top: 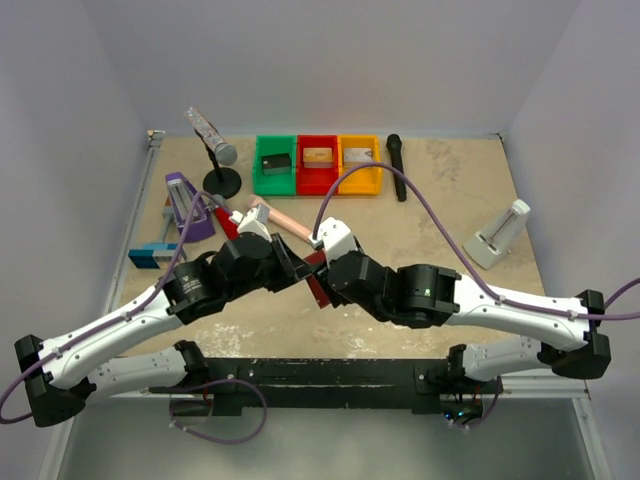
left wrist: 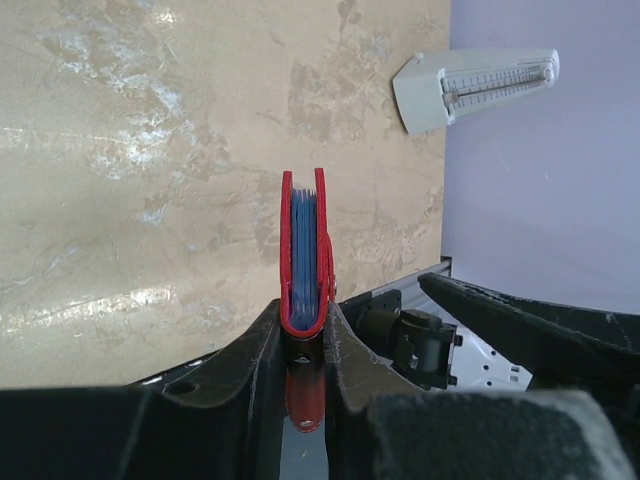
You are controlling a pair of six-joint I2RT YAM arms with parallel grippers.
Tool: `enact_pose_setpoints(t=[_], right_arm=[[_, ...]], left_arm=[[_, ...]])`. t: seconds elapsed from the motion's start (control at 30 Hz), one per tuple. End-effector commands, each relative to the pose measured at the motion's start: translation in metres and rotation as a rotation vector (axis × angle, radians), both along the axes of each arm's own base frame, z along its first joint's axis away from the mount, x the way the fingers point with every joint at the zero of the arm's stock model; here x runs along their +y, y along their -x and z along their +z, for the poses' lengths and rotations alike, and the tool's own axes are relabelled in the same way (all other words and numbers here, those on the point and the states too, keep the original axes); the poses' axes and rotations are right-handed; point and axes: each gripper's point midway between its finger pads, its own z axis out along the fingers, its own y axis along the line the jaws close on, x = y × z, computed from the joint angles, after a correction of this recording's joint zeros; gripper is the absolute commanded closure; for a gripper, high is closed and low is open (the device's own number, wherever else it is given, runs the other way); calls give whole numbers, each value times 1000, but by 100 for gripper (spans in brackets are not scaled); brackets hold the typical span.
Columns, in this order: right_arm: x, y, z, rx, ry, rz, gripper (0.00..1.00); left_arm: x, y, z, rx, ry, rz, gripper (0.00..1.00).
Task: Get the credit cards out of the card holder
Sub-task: Open the card holder at the center of the board.
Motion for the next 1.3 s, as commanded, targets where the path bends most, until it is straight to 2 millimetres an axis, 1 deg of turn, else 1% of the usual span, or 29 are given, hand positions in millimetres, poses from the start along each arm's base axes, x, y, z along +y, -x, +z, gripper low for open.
enact_pose_setpoints(t=[0.0, 0.27, 0.57, 0.77, 1.03, 1.27], right_arm=[[14, 0, 11, 12, -61, -16, 47], [9, -4, 2, 18, -11, -73, 52], [11, -6, -2, 25, 24, -89, 53], [14, -5, -9, 38, 43, -86, 53], [17, -6, -12, 47, 58, -83, 54], [15, -9, -18, 68, 76, -98, 59]], left_arm=[[-6, 1, 26, -28, 97, 5, 100], [-8, 4, 32, -28, 137, -5, 100], [-10, 7, 37, -36, 167, -21, 100], [-14, 11, 44, -48, 202, -46, 100], [-20, 17, 55, -64, 250, -85, 100], [-21, 23, 62, -75, 280, -110, 100]])
